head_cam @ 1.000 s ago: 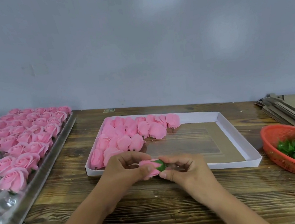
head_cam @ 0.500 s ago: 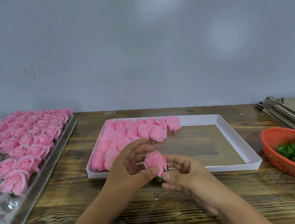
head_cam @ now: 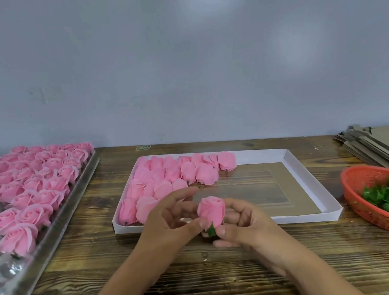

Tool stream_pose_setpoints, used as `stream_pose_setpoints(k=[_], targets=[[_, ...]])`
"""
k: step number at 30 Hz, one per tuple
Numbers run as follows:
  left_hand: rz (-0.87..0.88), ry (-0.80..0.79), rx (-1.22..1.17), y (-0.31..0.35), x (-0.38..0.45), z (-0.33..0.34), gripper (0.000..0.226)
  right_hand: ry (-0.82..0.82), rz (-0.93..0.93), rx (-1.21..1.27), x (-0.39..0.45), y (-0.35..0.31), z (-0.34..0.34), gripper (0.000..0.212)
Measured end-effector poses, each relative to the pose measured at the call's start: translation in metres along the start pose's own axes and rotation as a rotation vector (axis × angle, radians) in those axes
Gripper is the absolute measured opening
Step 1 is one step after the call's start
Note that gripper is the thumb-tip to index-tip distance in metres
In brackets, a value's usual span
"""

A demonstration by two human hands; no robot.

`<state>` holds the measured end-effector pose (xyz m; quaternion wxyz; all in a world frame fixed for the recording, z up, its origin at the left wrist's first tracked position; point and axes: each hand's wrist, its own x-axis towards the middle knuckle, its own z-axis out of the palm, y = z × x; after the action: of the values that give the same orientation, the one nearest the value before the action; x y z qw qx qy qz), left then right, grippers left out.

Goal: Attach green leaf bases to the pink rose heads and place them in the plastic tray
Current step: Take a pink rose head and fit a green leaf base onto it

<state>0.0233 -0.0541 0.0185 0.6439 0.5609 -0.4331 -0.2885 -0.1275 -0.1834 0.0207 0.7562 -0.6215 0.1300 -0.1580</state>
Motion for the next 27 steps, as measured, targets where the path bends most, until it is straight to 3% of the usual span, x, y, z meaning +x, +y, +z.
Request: stream_pose_setpoints(k=[9, 16, 22, 27], targets=[[0.004, -0.016, 0.018, -0.005, 0.0, 0.002, 0.054, 0.132, -0.184, -0.092, 0.001, 0.002, 0.006, 0.045], [-0.009, 0.036, 0.06, -0.006, 0.0, 0.001, 0.047, 0.085, -0.183, -0.169, 0.002, 0.003, 0.006, 0.047], [0.078, 0.058, 0.006, -0.001, -0.002, 0.001, 0.038, 0.184, -0.13, -0.404, 0.001, 0.004, 0.008, 0.039], [0.095, -0.019, 0.015, -0.002, -0.003, 0.002, 0.031, 0.121, -0.168, -0.503, -0.003, 0.004, 0.018, 0.044]])
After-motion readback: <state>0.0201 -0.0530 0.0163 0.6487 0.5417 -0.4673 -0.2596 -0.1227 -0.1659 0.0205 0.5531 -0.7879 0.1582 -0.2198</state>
